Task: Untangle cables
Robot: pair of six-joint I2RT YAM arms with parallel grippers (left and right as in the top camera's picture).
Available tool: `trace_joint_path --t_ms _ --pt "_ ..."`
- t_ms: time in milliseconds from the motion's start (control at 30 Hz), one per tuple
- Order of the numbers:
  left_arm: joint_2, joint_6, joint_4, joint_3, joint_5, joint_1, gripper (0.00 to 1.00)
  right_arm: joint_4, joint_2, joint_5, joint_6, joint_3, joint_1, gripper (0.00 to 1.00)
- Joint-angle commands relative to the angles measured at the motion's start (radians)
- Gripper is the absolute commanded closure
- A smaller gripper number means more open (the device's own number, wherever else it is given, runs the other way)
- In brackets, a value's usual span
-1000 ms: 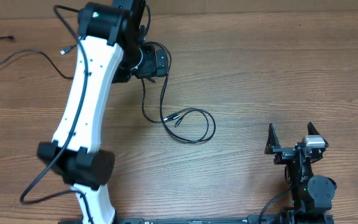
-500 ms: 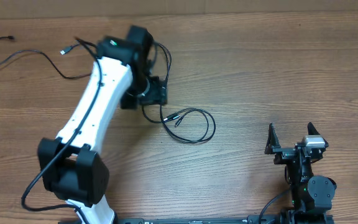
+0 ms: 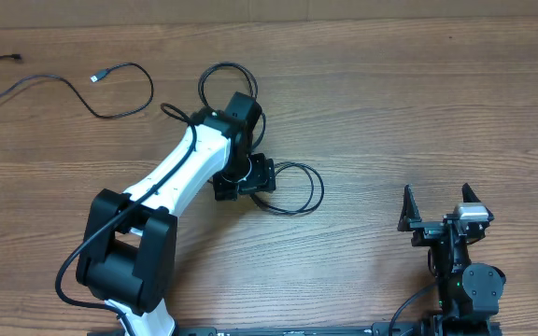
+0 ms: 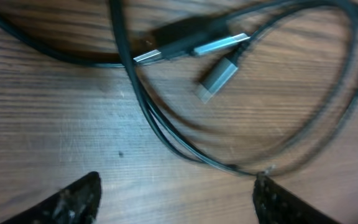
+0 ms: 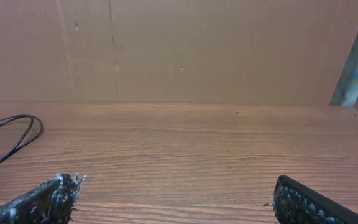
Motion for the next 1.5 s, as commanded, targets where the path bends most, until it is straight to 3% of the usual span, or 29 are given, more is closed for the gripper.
trace_joint_path --t_ms 0,233,367,533,967,1067,1167,1300,1467 --pt "0.009 -0.104 0.055 -0.067 -0.072 -0.015 0.30 0.006 -0.009 -0.002 0.005 -0.010 -0.001 0.00" --pt "0.009 -0.109 0.187 -0.145 -0.133 -0.015 0.40 0.006 -0.009 -0.002 0.005 -0.010 -0.001 0.00" --pt "0.009 -0.109 0.202 -0.146 -0.133 -0.015 0.57 0.006 -0.009 -0.002 0.005 -0.010 -0.001 0.00" --pt "0.009 -0.109 0.222 -0.146 -0.144 -0.015 0.69 0.006 -0.009 -0.002 0.005 -0.010 -0.001 0.00" --pt "0.009 -0.109 0.235 -0.163 -0.171 -0.015 0.72 0.006 -0.009 -0.002 0.005 -0.010 -0.001 0.00" --pt "0.009 -0.109 0.237 -0.168 -0.178 -0.015 0.79 0.006 -0.009 -0.002 0.005 -0.010 -0.001 0.00" --pt "0.009 -0.109 0.241 -0.168 -0.178 -0.015 0.96 0.006 -0.009 -0.002 0.005 -0.010 -0.001 0.00" --pt "0.008 -0.104 0.223 -0.142 -0.177 -0.013 0.96 0.006 -0.009 -0.002 0.005 -0.010 -0.001 0.00" --pt "0.003 -0.085 0.091 -0.021 -0.177 -0.013 0.96 0.006 -0.009 -0.002 0.005 -0.010 -0.001 0.00"
